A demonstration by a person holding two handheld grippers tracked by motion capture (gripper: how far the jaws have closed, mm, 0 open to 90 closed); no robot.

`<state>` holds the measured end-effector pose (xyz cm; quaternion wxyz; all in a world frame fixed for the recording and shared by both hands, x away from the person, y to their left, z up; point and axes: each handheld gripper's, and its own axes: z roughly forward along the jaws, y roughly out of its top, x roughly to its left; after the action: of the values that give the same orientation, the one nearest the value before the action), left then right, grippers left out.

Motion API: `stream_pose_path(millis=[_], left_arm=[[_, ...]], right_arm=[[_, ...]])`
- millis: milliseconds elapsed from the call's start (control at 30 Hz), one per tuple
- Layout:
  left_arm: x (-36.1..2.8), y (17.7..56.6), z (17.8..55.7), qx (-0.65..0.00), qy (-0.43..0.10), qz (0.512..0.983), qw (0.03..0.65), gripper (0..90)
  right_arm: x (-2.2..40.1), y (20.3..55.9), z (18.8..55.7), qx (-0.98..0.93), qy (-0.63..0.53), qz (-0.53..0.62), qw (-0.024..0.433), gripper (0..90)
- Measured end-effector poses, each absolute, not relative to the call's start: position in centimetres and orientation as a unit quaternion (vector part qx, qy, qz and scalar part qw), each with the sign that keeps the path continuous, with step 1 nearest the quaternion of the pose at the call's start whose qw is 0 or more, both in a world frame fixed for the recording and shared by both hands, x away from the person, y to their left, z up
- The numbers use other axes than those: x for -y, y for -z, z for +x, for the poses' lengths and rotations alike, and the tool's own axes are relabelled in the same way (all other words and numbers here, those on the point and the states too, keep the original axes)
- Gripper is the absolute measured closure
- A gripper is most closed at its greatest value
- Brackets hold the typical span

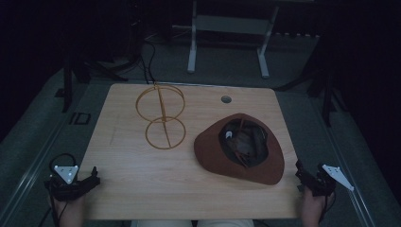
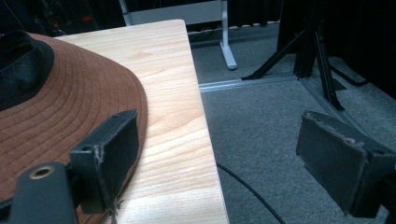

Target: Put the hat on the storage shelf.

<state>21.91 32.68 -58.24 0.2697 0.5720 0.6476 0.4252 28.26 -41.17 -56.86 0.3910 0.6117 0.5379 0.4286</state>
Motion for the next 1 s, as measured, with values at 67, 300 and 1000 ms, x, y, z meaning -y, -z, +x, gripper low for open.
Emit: stream_pose_path(millis=[67, 300, 1000], left_arm=[[-32.7, 58.3, 21.9, -0.647, -0.425, 0.573, 0.269, 2.3], [-32.7, 58.2, 21.9, -0.649, -0.424, 0.572, 0.269, 2.3], [-32.8, 58.3, 22.0, -0.647, -0.423, 0.576, 0.267, 2.3]], right_arm=[[41.2, 56.9, 28.3, -0.538, -0.429, 0.612, 0.391, 13.1], [41.2, 56.8, 28.4, -0.543, -0.425, 0.614, 0.385, 13.1], [39.5, 51.7, 33.3, -0.616, -0.430, 0.610, 0.253, 12.4]])
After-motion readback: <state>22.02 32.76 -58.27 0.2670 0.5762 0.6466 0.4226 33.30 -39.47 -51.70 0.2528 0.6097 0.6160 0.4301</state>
